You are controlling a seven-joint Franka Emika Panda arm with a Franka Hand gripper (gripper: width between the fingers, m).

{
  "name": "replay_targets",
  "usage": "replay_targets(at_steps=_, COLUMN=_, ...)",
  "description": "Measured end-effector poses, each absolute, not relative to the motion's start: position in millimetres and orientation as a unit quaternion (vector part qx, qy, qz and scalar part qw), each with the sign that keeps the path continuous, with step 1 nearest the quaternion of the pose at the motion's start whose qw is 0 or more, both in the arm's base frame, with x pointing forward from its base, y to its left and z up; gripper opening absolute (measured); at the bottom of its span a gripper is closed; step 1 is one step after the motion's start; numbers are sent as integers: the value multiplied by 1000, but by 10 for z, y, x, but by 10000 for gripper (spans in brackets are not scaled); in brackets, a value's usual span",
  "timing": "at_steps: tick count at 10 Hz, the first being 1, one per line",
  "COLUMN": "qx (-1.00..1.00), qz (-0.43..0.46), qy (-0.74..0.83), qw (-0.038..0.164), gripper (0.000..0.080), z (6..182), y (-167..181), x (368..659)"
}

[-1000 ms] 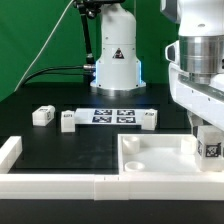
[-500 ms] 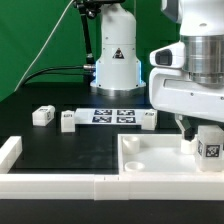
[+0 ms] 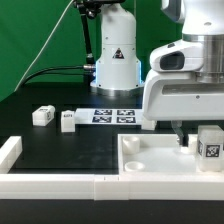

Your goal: Assemble one leg

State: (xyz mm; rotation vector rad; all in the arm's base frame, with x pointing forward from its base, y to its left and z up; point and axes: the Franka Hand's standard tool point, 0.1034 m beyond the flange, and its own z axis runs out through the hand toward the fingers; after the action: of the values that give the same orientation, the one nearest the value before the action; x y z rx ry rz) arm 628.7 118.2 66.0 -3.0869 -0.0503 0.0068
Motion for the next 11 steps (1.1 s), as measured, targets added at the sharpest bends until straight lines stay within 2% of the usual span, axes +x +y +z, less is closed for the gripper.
replay_targets(at_steps=1, qx=-1000, qz=2, qy=-16, qw=27, gripper=649, z=660, y=1181, x=6287)
replay_targets(at_steps=3, qx=-1000, qz=2, qy=-15, qw=27, gripper=384, z=660, y=1179, x=6287)
replay_targets(at_steps=4, qx=-1000, qz=2, qy=-15, qw=27, gripper=384, z=660, y=1178, x=6287)
replay_targets(at_steps=5, qx=-1000, qz=2, qy=-15, qw=27, gripper=290, z=660, y=1178, x=6287)
replay_targets(at_steps=8, qx=-1000, qz=3, qy=-3, qw=27, gripper=290, z=660, y=1177, x=6287)
replay_targets(at_steps=11, qx=-977, qz=5, qy=210, qw=33, gripper=290, z=657, y=1170, x=6292)
